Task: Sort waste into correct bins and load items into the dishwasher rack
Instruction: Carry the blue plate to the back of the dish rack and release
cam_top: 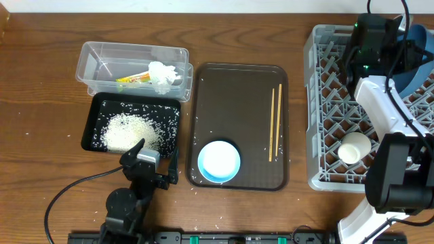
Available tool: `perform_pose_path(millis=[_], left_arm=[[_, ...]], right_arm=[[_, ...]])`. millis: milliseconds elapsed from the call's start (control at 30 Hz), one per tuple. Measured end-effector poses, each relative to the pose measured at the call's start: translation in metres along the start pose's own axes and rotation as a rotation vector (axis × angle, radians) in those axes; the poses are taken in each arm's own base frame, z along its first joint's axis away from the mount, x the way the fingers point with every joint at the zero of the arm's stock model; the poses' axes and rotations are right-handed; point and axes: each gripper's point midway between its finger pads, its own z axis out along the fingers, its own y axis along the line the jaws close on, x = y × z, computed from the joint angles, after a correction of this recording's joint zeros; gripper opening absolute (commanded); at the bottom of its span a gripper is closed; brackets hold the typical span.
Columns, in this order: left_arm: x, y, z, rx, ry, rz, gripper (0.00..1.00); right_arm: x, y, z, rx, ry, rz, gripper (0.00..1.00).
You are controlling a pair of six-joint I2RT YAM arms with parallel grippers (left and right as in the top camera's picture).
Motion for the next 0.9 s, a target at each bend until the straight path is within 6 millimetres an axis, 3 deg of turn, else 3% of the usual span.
perform_pose_path(millis=[367, 633, 900], left_arm=[[0.0, 0.0, 0.0, 0.0, 0.0, 0.0, 0.91], [0.0, 0.0, 0.0, 0.0, 0.0, 0.0, 0.9], [0.0, 0.0, 0.0, 0.0, 0.0, 0.0, 0.91]], right_arm=[[-0.014, -0.004, -0.001, -0.038, -0.064, -0.046, 0.01], [-0.017, -0.031, 0.011, -0.055, -0.099, -0.129, 0.01], [-0.021, -0.015, 0.009, -0.115, -0.164, -0.256, 0.01]])
